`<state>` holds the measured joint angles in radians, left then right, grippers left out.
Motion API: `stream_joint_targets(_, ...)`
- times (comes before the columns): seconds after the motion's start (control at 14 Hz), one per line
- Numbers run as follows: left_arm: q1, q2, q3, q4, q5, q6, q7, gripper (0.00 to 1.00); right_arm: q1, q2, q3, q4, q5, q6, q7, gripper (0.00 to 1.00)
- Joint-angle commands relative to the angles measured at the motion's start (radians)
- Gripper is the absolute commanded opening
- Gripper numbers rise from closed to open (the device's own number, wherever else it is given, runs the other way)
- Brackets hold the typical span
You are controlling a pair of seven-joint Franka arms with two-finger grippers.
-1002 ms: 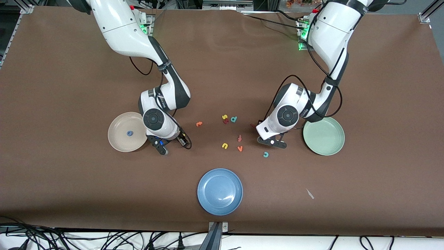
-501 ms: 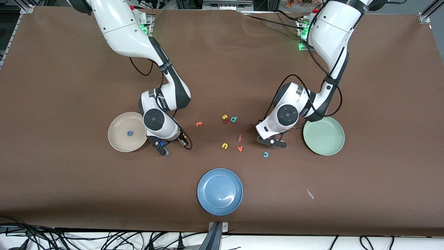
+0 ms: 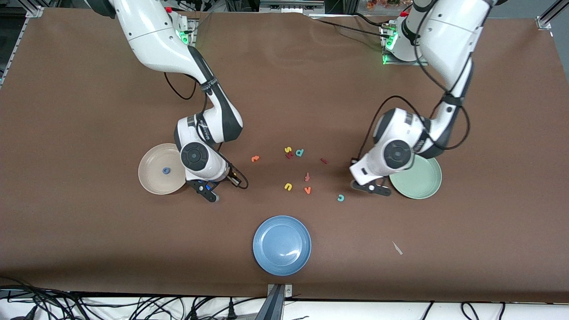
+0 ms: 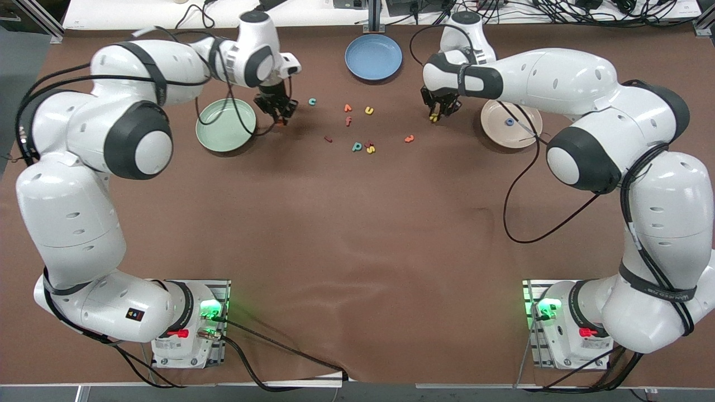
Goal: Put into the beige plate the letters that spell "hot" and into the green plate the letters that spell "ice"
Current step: 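Grasp the orange 9 with the left gripper while the right gripper grasps yellow h, then drop the orange 9 on the green plate while the right gripper drops yellow h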
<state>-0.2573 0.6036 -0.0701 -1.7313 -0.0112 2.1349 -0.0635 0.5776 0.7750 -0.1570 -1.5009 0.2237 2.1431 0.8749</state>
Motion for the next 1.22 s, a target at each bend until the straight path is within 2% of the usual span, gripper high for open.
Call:
stream_joint_targets(0.0,0.091,-0.033,-0.008,-0.008,0.028,-0.039,0.150,0.00,-0.008,-0.060,-0.054,-0.010,-0.010,-0.135,-0.236,0.00)
stream_joint_targets(0.07,0.114,-0.037,-0.008,-0.005,0.028,-0.039,0.181,0.00,-0.008,-0.089,-0.074,-0.042,-0.014,-0.147,-0.295,0.00)
stream_joint_targets(0.29,0.179,-0.033,-0.008,-0.010,0.049,-0.039,0.264,0.02,-0.007,-0.222,-0.116,-0.229,-0.052,-0.088,-0.436,0.00)
stream_joint_targets(0.36,0.188,-0.030,-0.010,-0.016,0.057,-0.036,0.264,0.19,-0.007,-0.268,-0.139,-0.301,-0.053,-0.048,-0.512,0.00)
stream_joint_targets(0.43,0.191,-0.027,-0.010,-0.020,0.057,-0.035,0.264,0.41,-0.007,-0.308,-0.159,-0.376,-0.052,0.008,-0.606,0.00)
stream_joint_targets(0.5,0.199,-0.019,-0.010,-0.024,0.057,-0.035,0.266,0.99,-0.008,-0.336,-0.183,-0.434,-0.052,0.055,-0.679,0.00)
stream_joint_targets(0.72,0.191,-0.025,-0.016,-0.019,0.057,-0.041,0.263,1.00,-0.008,-0.367,-0.216,-0.568,-0.047,0.208,-0.786,0.00)
stream_joint_targets(0.79,0.181,-0.030,-0.020,-0.011,0.057,-0.041,0.261,1.00,-0.008,-0.367,-0.217,-0.603,-0.046,0.269,-0.797,0.03)
stream_joint_targets(0.86,0.165,-0.034,-0.033,-0.007,0.054,-0.041,0.263,1.00,-0.008,-0.365,-0.217,-0.608,-0.035,0.280,-0.780,0.55)
stream_joint_targets(0.93,0.155,-0.033,-0.051,0.007,0.053,-0.040,0.263,1.00,-0.008,-0.365,-0.217,-0.602,-0.030,0.271,-0.757,1.00)
stream_joint_targets(1.15,0.129,0.021,-0.085,0.111,0.054,-0.032,0.286,1.00,-0.007,-0.358,-0.213,-0.500,-0.030,0.134,-0.584,1.00)
